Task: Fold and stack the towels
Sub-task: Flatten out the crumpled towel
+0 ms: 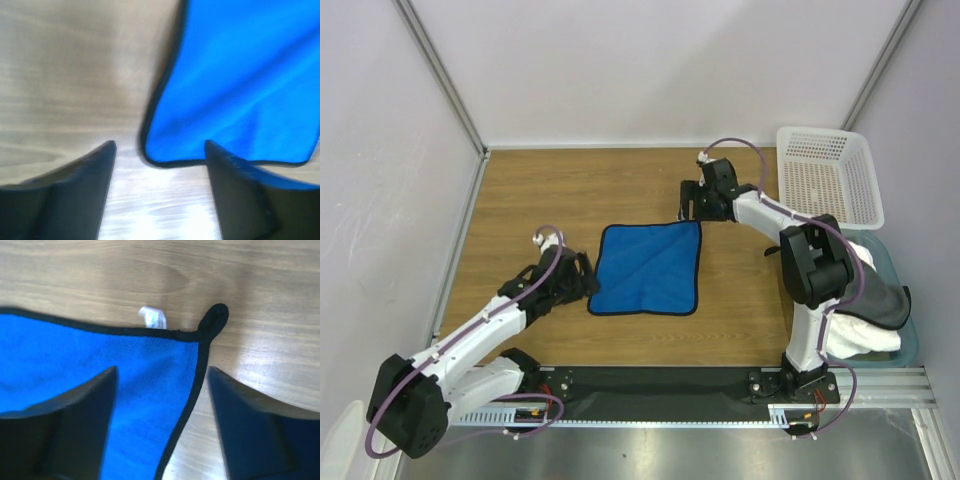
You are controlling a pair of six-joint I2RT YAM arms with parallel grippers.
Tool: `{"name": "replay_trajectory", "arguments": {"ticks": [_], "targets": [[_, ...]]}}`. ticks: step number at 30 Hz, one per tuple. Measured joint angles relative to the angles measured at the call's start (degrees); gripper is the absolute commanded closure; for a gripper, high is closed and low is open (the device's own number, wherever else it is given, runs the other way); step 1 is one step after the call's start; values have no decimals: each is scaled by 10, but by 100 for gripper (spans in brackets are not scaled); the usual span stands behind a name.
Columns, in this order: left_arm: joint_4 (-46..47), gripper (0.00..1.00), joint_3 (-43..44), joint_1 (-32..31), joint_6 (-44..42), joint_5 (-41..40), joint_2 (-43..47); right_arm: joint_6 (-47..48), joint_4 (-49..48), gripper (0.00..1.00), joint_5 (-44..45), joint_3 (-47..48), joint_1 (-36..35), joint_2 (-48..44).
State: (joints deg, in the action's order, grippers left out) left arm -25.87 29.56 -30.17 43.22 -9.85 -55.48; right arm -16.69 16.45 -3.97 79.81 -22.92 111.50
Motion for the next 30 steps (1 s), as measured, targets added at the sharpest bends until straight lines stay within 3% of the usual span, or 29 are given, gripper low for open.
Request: {"name": "replay_trajectory", "arguments": {"ticks": [1, 3, 9, 17, 20, 21, 27, 30], "targets": [[0, 9, 15, 0, -1, -5, 0, 2, 5, 4, -1, 2, -1, -5], [2, 7, 46, 0, -4, -21, -2, 4, 22, 0, -1, 2, -2, -22], [50, 7, 143, 0, -34, -52, -75, -2, 42, 0, 3, -33, -3, -144], [127, 18, 261, 0, -73, -55, -264, -87, -15, 5, -14, -220, -26, -346], [153, 28, 283, 2, -75, -46, -318, -123, -33, 18, -15, -290, -50, -358], [160, 30, 290, 4, -75, -42, -336, -133, -35, 30, -16, -310, -58, -356], [205, 57, 310, 24, -68, -15, -423, -178, -60, 72, -17, -360, -89, -350], [223, 61, 310, 34, -61, 0, -449, -191, -87, 80, -17, -360, -106, -336]]}}
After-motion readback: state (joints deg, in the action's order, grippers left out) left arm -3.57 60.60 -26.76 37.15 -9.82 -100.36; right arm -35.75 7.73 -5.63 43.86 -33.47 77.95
